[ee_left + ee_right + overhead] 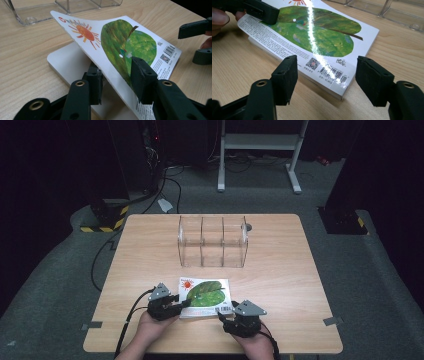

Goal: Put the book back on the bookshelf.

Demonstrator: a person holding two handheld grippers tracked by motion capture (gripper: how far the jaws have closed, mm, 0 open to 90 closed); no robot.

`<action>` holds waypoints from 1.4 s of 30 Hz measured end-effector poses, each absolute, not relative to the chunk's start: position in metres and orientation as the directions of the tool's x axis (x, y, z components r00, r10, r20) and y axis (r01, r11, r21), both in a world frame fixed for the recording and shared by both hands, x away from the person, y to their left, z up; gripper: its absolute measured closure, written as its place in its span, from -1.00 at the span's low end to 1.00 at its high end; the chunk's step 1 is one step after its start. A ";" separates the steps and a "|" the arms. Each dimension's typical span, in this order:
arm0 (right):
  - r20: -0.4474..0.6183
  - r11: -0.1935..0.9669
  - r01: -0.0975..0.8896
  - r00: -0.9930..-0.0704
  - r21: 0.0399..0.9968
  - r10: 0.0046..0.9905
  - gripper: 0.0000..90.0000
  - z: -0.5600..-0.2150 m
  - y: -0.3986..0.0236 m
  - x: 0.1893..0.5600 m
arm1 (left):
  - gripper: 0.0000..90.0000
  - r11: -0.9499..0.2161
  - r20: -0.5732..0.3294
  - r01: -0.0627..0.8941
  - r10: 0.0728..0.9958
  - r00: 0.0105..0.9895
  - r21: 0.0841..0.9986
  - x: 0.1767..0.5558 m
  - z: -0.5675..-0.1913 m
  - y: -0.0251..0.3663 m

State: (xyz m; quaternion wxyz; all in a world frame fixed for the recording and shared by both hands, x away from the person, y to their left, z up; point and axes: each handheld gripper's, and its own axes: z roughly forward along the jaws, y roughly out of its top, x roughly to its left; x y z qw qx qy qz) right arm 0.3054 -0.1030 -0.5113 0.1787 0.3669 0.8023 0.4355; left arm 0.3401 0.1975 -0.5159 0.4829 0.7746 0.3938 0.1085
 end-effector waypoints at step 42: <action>0.280 0.204 0.617 -0.594 0.760 0.754 -0.61 -0.514 -0.102 0.353 | 0.54 -0.286 0.020 0.212 0.638 0.770 0.934 0.308 -0.498 0.195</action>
